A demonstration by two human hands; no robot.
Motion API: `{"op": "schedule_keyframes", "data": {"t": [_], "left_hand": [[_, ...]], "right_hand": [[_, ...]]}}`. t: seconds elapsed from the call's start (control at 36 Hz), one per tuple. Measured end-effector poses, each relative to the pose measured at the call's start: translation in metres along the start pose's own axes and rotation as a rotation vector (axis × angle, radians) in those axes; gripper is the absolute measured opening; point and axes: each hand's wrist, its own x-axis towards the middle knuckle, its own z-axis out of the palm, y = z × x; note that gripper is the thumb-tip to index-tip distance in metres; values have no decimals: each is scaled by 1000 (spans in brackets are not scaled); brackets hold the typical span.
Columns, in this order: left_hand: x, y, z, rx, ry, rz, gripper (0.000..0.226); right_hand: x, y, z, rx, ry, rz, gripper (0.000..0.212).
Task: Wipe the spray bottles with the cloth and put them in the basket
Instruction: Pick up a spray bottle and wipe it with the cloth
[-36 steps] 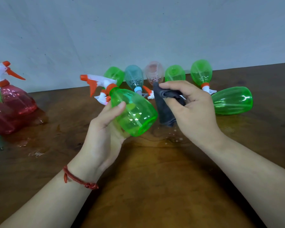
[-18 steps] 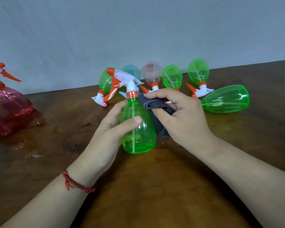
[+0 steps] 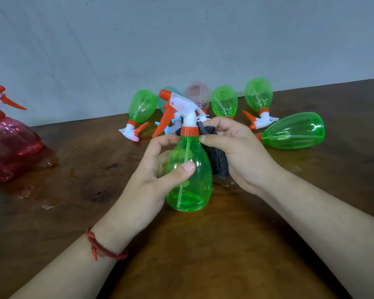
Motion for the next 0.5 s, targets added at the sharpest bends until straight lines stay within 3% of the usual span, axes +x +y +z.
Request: {"op": "schedule_keyframes", "data": {"t": [0.19,0.36,0.5], "left_hand": [[1,2,-9,-40,-57,-30,53],[3,4,-8,-48,4,33,41],[6,7,-17,-47,75,39,36]], "right_hand": [[0,-8,-3,-13,-66,96,23],[0,-17,-7,65,4,152,26],[1,-24,-4,55,140,-20,20]]}}
